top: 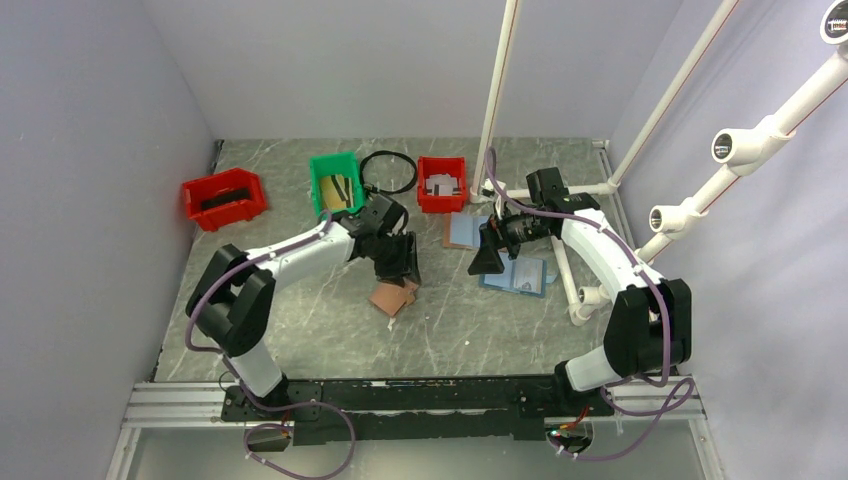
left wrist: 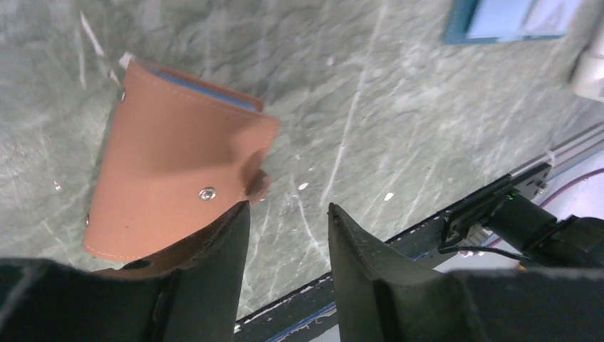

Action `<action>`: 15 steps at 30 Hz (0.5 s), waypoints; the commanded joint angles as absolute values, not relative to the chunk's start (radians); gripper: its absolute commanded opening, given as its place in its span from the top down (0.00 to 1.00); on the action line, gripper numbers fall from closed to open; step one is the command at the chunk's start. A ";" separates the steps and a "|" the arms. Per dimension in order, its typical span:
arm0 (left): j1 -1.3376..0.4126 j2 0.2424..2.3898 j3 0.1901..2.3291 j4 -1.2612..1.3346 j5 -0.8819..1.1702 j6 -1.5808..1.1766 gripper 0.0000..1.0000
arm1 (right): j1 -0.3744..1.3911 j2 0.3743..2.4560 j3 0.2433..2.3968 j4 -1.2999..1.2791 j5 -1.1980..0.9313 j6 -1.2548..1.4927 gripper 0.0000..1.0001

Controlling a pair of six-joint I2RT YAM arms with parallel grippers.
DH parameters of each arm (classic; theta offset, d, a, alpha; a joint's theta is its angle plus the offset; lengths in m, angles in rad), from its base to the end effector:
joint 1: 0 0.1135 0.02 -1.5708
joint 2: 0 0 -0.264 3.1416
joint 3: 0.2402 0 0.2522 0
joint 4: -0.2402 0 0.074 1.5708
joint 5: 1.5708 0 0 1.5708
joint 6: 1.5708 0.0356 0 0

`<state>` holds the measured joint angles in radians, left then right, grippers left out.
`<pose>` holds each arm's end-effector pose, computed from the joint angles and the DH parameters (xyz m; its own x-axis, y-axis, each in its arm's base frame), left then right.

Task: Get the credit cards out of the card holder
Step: Move the card holder to the center of the board.

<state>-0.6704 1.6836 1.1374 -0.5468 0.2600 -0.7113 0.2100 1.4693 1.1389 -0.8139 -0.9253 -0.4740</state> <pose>0.2608 -0.2184 0.2036 -0.9795 -0.0284 -0.1993 0.0708 0.8782 -0.4731 0.2717 0.0870 0.2666 -0.5875 -0.4060 -0.7000 -0.8056 0.3756 0.4582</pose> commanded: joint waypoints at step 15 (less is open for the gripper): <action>-0.753 1.597 1.277 -0.957 -0.128 -0.293 0.28 | 0.208 1.438 1.130 -0.811 -0.971 -0.514 0.00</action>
<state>-0.6918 1.5948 1.2755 -0.8867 0.0082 -0.3813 0.2100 1.4654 1.1297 -0.8150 -0.9268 -0.4904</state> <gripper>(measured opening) 0.695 0.994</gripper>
